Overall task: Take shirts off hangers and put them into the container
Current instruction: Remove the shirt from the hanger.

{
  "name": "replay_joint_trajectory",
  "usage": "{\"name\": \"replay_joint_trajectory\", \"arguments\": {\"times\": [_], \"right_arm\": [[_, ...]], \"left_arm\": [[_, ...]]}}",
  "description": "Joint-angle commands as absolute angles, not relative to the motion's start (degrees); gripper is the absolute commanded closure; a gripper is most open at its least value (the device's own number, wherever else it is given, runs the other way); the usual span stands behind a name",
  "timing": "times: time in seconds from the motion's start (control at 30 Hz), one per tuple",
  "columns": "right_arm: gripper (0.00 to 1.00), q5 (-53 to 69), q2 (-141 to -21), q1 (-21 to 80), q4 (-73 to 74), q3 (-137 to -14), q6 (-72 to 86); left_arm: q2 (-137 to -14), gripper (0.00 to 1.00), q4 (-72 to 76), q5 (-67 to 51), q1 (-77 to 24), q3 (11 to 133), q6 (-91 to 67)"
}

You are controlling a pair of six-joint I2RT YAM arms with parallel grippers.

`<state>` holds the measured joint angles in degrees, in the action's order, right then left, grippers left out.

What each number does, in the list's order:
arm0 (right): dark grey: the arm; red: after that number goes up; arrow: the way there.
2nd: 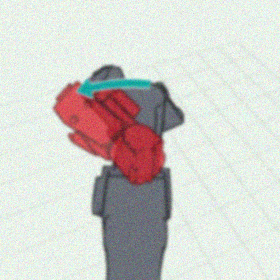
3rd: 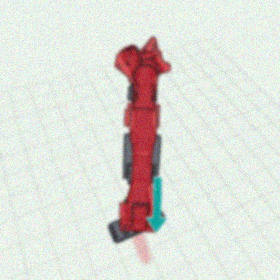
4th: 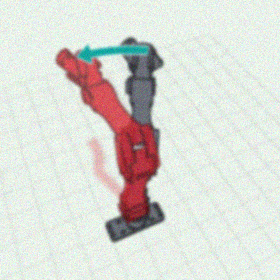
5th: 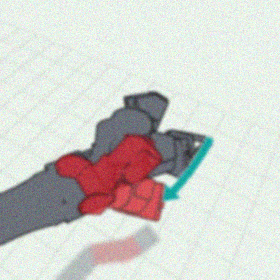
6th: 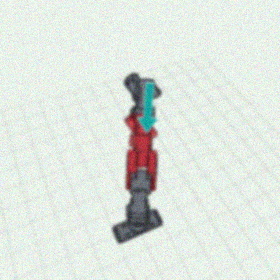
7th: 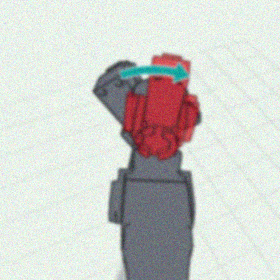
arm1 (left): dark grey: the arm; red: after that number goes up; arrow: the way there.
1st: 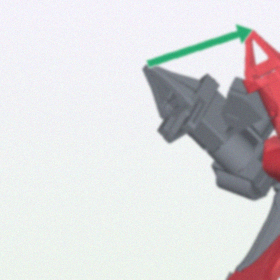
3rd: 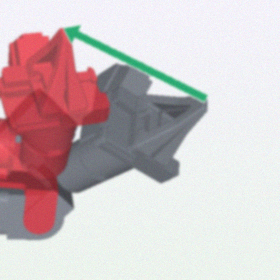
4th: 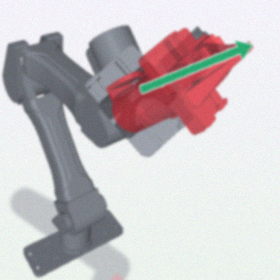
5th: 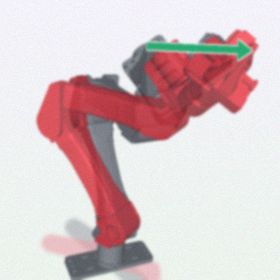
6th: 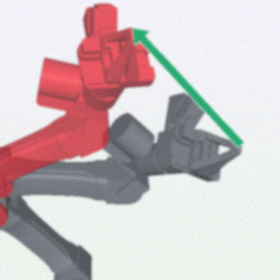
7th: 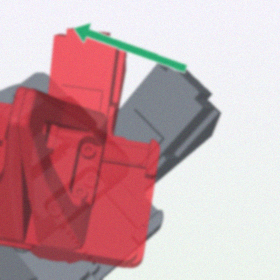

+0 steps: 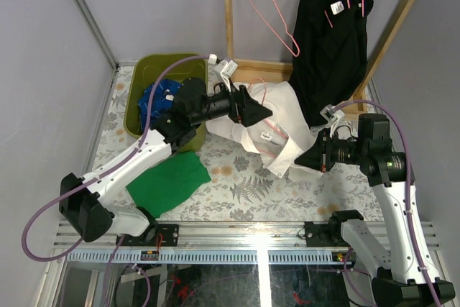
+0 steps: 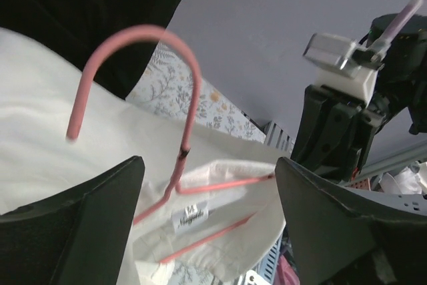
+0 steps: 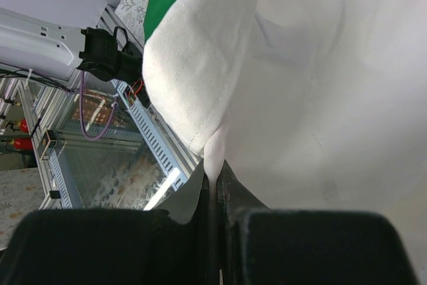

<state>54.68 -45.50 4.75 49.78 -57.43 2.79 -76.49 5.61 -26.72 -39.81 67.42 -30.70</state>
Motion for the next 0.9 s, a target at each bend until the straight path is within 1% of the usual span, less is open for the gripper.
{"name": "replay_joint_trajectory", "arguments": {"times": [0.0,0.1,0.17,0.3,0.53,0.57,0.63,0.67,0.8,0.83,0.87], "right_arm": [[1.00,57.22,-44.41,5.24,47.31,-57.72,3.76],[1.00,56.95,-44.23,5.27,47.38,-57.76,3.75],[1.00,57.02,-44.15,5.27,47.50,-57.74,3.78],[1.00,56.94,-43.86,5.27,47.11,-57.23,3.76],[1.00,55.82,-43.83,5.32,47.04,-57.15,3.79],[1.00,55.79,-43.92,5.28,47.11,-57.16,3.78],[1.00,55.44,-44.02,5.32,47.06,-57.13,3.79],[0.95,55.01,-44.11,5.30,46.98,-57.17,3.75],[0.49,52.99,-44.44,5.27,47.08,-57.43,3.76],[0.43,52.84,-44.68,5.31,46.98,-57.59,3.90],[0.39,52.87,-44.99,5.22,46.89,-57.82,4.06]], "left_arm": [[-78.69,0.25,5.87,-28.18,-40.03,72.82,-26.55],[-79.29,0.31,8.42,-28.81,-40.08,71.74,-28.25],[-79.92,0.39,8.61,-29.77,-40.08,71.78,-28.79],[-81.12,0.50,10.14,-33.18,-40.09,72.00,-30.60],[-80.91,0.82,5.29,-31.67,-40.16,72.47,-27.60],[-80.44,0.89,5.30,-30.92,-40.14,71.97,-27.41],[-79.37,0.98,3.85,-28.60,-40.10,71.29,-26.27],[-78.79,1.00,2.06,-26.99,-40.11,71.40,-25.01],[-76.43,1.00,-5.59,-20.13,-40.08,71.62,-19.57],[-75.51,1.00,-6.73,-18.22,-40.16,71.24,-18.85],[-74.64,1.00,-7.63,-16.64,-40.09,70.64,-18.35]]}}
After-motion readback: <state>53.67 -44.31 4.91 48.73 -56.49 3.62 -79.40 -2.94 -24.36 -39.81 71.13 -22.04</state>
